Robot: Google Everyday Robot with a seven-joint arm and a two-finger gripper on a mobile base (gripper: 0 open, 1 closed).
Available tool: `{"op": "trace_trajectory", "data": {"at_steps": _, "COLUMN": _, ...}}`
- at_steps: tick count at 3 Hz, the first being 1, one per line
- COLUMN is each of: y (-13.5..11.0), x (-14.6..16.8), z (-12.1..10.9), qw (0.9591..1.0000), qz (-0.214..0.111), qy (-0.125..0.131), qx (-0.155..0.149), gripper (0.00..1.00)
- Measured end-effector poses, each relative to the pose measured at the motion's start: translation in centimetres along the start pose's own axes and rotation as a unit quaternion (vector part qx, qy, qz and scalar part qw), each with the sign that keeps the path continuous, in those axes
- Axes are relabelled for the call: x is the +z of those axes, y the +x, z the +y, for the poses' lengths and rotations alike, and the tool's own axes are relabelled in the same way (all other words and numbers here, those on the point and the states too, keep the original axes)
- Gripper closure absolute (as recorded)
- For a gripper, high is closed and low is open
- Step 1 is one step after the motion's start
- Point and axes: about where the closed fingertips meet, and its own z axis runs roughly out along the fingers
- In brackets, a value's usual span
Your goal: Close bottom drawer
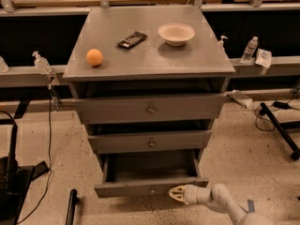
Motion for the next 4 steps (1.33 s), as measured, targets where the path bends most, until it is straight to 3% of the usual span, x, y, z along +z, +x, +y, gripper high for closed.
{"op": "trace_trajectory", "data": {"at_steps": 1, "y": -0.2, "x": 0.7, "z": -1.8, "qw": 0.9999, "qz": -0.006, "qy": 0.009, "qx": 0.000, "gripper": 1.00}}
{"op": "trace_trajectory", "data": {"at_steps": 2, "y": -0.2, "x": 0.5, "z": -1.6, "qw": 0.9999, "qz": -0.006, "qy": 0.009, "qx": 0.000, "gripper": 1.00}}
{"op": "trace_trajectory", "data": {"at_steps": 3, "y": -0.8, "x": 1.3, "z": -4.1, "qw": 0.9997, "qz": -0.012, "qy": 0.019, "qx": -0.007, "gripper": 1.00}}
{"op": "trace_trajectory", "data": {"at_steps": 4, "y": -0.9, "x": 1.4, "z": -4.4, "qw": 0.9997, "qz": -0.012, "qy": 0.020, "qx": -0.008, "gripper": 1.00}}
